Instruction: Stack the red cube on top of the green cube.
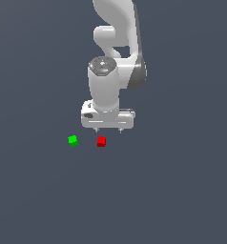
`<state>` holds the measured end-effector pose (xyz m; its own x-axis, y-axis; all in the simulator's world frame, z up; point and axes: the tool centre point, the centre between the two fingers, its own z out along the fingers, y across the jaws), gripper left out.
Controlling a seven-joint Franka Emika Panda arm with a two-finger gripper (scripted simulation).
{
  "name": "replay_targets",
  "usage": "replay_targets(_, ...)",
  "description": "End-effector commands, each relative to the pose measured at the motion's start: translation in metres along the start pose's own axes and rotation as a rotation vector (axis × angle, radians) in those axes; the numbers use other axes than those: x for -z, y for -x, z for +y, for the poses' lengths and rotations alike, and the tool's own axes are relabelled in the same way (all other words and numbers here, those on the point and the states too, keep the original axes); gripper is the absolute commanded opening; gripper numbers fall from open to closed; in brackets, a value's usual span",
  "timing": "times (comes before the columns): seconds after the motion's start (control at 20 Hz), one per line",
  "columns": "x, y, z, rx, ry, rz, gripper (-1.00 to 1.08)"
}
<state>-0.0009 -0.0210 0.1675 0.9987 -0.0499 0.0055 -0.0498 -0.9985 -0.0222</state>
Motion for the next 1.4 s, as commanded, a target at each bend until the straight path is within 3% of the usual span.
replay_targets(0.0, 0.0, 0.0, 0.0, 0.0, 0.0, 0.0, 1.0)
replay_targets(0.35, -0.014, 0.004, 0.007, -0.012, 0.004, -0.001, 1.0)
replay_targets(1.0, -0.088, 0.024, 0.042, -0.075, 0.021, -0.004, 1.0)
replay_targets(1.35, -0.095, 0.026, 0.045, -0.081, 0.023, -0.006, 1.0)
